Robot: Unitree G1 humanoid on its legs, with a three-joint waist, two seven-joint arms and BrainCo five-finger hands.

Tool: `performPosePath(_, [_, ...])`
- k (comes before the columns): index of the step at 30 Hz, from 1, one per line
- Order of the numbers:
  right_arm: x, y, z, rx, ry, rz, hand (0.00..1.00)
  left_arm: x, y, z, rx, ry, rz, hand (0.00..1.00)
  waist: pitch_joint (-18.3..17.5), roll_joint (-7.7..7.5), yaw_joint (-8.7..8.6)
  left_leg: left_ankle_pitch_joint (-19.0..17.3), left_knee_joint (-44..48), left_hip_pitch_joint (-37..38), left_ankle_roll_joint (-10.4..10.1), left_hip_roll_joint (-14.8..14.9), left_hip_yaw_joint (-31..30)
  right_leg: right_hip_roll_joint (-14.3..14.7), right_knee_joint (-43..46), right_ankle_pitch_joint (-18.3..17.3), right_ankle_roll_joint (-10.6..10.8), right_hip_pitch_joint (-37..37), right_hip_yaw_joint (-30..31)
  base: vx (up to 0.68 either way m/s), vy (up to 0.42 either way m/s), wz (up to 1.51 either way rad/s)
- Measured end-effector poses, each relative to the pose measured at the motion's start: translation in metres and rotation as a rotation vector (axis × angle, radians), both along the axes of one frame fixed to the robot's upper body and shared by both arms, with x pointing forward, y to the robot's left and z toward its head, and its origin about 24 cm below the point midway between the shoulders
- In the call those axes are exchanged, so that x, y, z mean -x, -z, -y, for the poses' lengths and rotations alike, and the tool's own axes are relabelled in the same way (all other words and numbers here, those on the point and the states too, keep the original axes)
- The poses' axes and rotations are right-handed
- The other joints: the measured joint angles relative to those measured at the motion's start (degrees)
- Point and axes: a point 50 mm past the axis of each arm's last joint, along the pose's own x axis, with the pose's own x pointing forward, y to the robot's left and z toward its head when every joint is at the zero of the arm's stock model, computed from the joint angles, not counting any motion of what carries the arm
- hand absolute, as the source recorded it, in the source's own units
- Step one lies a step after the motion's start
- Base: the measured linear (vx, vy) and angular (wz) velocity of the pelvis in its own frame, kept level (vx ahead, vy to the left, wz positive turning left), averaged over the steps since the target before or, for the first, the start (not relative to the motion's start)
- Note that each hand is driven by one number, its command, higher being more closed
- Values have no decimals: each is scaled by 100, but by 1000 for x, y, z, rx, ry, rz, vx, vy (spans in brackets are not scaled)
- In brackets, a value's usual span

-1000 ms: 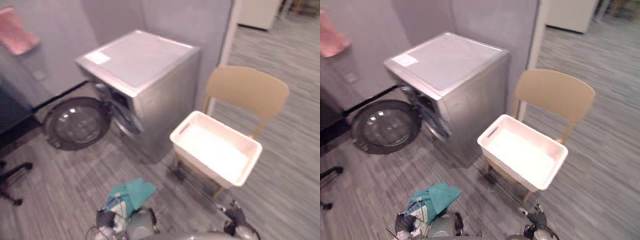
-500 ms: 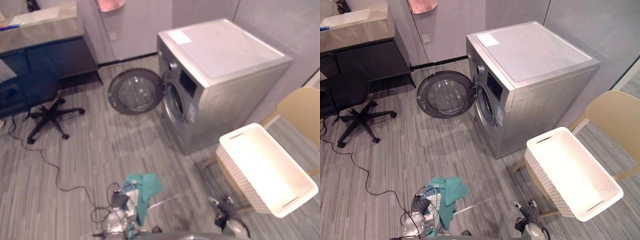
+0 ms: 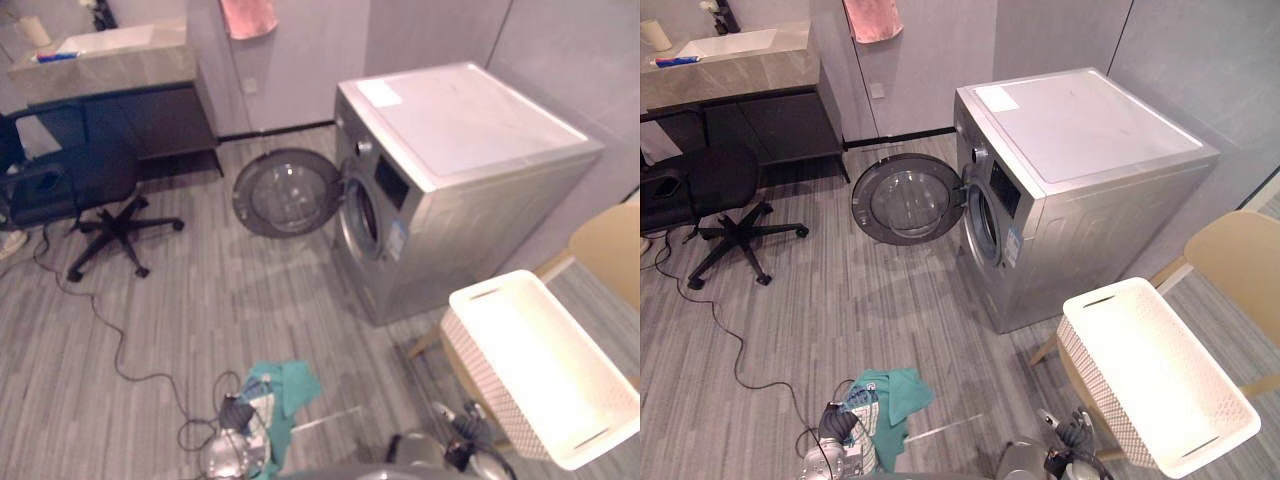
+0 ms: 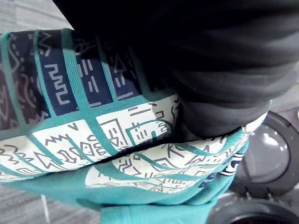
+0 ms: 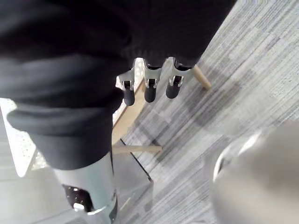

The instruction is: Pick up the laundry basket with both hands and put the clothes into the washing machine.

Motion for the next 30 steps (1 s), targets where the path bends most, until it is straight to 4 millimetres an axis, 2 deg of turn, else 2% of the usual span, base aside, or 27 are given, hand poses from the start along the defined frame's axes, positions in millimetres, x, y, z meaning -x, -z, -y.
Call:
performPosePath(1, [6, 2, -2, -13, 18, -8, 0, -10, -3, 10, 6, 50, 21, 100, 6, -101, -57, -35, -24, 94, -59, 30, -191, 0, -915, 216, 233, 32, 130, 153, -302, 106])
performPosePath(2, [8, 2, -4, -19, 22, -13, 0, -14, -4, 14, 5, 73, 34, 100, -7, -171, -61, -28, -52, 116, -85, 18, -281, -46, -1305, 309, 300, 65, 242, 230, -360, 114])
performPosePath(3, [9, 3, -8, -31, 27, -15, 0, -21, -7, 20, 5, 105, 54, 100, -42, -321, -98, 10, -132, 174, -257, -7, -460, -128, -1735, 621, 333, 147, 376, 237, -319, 97])
performPosePath(4, [10, 4, -12, -45, 37, -13, 0, -27, -9, 26, 8, 132, 66, 100, -89, -324, -168, 82, -237, 260, -522, 79, -619, -10, -1747, 941, 288, 229, 301, 300, -391, 89])
performPosePath(5, [8, 3, -12, -44, 39, 0, 0, -29, -10, 31, 13, 151, 74, 100, -125, -254, -178, 98, -234, 268, -594, 201, -686, 100, -1741, 911, 239, 229, 293, 320, -368, 57])
performPosePath(6, [3, 0, -13, -43, 45, 32, 0, -33, -12, 40, 20, 186, 89, 100, -167, -119, -143, 90, -172, 237, -607, 391, -775, 324, -1761, 825, 99, 272, 277, 318, -344, 18])
performPosePath(8, [-3, -3, -13, -48, 72, 63, 0, -34, -13, 51, 39, 214, 95, 100, -200, -7, -164, 91, 115, 245, -608, 585, -904, 570, -1909, 727, -60, 502, 140, 328, -300, 0])
performPosePath(9, [-1, -3, -14, -62, 88, 64, 0, -33, -14, 57, 50, 224, 96, 100, -232, 36, -182, 29, 665, 120, -694, 681, -895, 689, -2027, 665, -152, 737, 58, 344, -211, 27])
performPosePath(10, [-1, -3, -12, -62, 102, 68, 0, -34, -15, 62, 56, 252, 104, 100, -229, 25, -233, -151, 1783, -239, -962, 770, -898, 697, -2058, 557, -198, 952, -65, 342, -188, 38])
performPosePath(11, [0, -3, -11, -63, 111, 69, 0, -36, -18, 64, 58, 260, 120, 100, -229, 17, -247, -195, 2425, -485, -1044, 826, -927, 698, -2061, 531, -223, 1039, -98, 261, -109, 41])
performPosePath(12, [-1, -5, -9, -55, 117, 83, 0, -37, -21, 66, 64, 264, 139, 100, -216, 65, -283, -43, 3798, -1024, -1510, 912, -1079, 727, -2064, 470, -275, 1215, -170, 252, -55, 18])
performPosePath(13, [-2, -10, -6, -39, 120, 109, 0, -38, -23, 67, 66, 267, 148, 100, -181, 108, -283, 184, 5005, -1426, -1803, 1040, -1098, 774, -2061, 400, -329, 1420, -206, 253, -22, 6])
performPosePath(15, [-6, -14, -1, -20, 117, 135, 0, -37, -22, 67, 65, 264, 147, 100, -173, 131, -268, 193, 6053, -1717, -1787, 1165, -791, 785, -2068, 277, -529, 1766, -85, 235, 29, -19])
performPosePath(16, [-7, -14, 0, -19, 119, 138, 0, -37, -23, 67, 67, 261, 153, 100, -167, 121, -248, 129, 6243, -1800, -1675, 1312, -494, 786, -2138, 215, -533, 1950, 75, 234, 63, -61])
performPosePath(17, [-11, -15, -1, -21, 117, 147, 0, -38, -25, 65, 61, 261, 162, 100, -168, 108, -139, -12, 6076, -1895, -1341, 1480, -245, 784, -2215, 199, -518, 2040, 307, 163, 73, -76])
performPosePath(18, [-13, -16, -2, -23, 114, 150, 0, -39, -26, 64, 59, 258, 168, 100, -168, 96, -97, -126, 5906, -1971, -1143, 1550, -176, 779, -2230, 194, -509, 2045, 459, 142, 77, -79])
performPosePath(19, [-14, -16, -3, -25, 107, 153, 0, -39, -27, 64, 58, 257, 173, 100, -170, 79, -49, -213, 5680, -2043, -993, 1596, -162, 758, -2234, 185, -494, 2041, 608, 200, 161, -124])
performPosePath(20, [-16, -16, -5, -28, 97, 154, 0, -38, -27, 58, 52, 242, 175, 100, -130, -29, 10, -346, 4737, -2167, -752, 1782, -246, 645, -2203, 134, -376, 1991, 1027, 213, 191, -113])
performPosePath(21, [-17, -16, -6, -30, 94, 155, 0, -37, -27, 56, 49, 236, 173, 100, -127, -62, 4, -348, 4535, -2177, -736, 1819, -276, 620, -2179, 114, -342, 1980, 1104, 270, 277, -136])
performPosePath(23, [-13, -12, -8, -23, 73, 125, 0, -34, -24, 45, 44, 183, 163, 100, -155, -275, -11, -95, 2908, -2209, -478, 1982, -900, 375, -1819, -138, -27, 1746, 1677, 251, 314, -106])
performPosePath(24, [-11, -11, -5, -11, 72, 110, 0, -34, -24, 44, 48, 170, 163, 100, -152, -282, -10, -25, 2647, -2241, -573, 2000, -1152, 330, -1729, -205, 54, 1697, 1798, 294, 412, -95])
performPosePath(25, [-5, -9, 1, 8, 78, 81, 0, -34, -24, 43, 52, 155, 164, 100, -154, -283, -31, 107, 2317, -2313, -782, 2012, -1524, 200, -1597, -317, 278, 1655, 1990, 325, 525, -83])
performPosePath(26, [-1, -7, 6, 22, 77, 57, 0, -33, -24, 43, 54, 143, 163, 100, -171, -253, -30, 313, 2155, -2272, -820, 1998, -1538, 53, -1548, -453, 536, 1646, 2183, 319, 575, -77])
performPosePath(27, [1, -6, 8, 28, 77, 50, 0, -32, -23, 44, 58, 142, 160, 100, -200, -190, -16, 465, 2138, -2267, -872, 1970, -1496, 4, -1568, -517, 642, 1679, 2281, 322, 669, -77])
performPosePath(28, [4, -7, 15, 42, 97, 48, 0, -29, -22, 48, 71, 144, 151, 100, -283, -6, -7, 934, 2028, -2218, -942, 1796, -1355, -120, -1663, -591, 913, 1779, 2392, 327, 738, -55])
performPosePath(29, [6, -7, 19, 46, 117, 42, 0, -27, -22, 49, 71, 149, 148, 100, -352, 40, -17, 656, 2019, -2193, -1389, 1738, -1220, -186, -1703, -634, 1094, 1834, 2456, 426, 833, -24])
performPosePath(30, [13, 3, 2, -20, 155, 4, 0, -28, -20, 39, 31, 176, 138, 100, -456, -366, -89, 495, 2224, -2173, -1235, 1206, -988, -790, -1752, -539, 1191, 1927, 2526, 435, 741, 10])
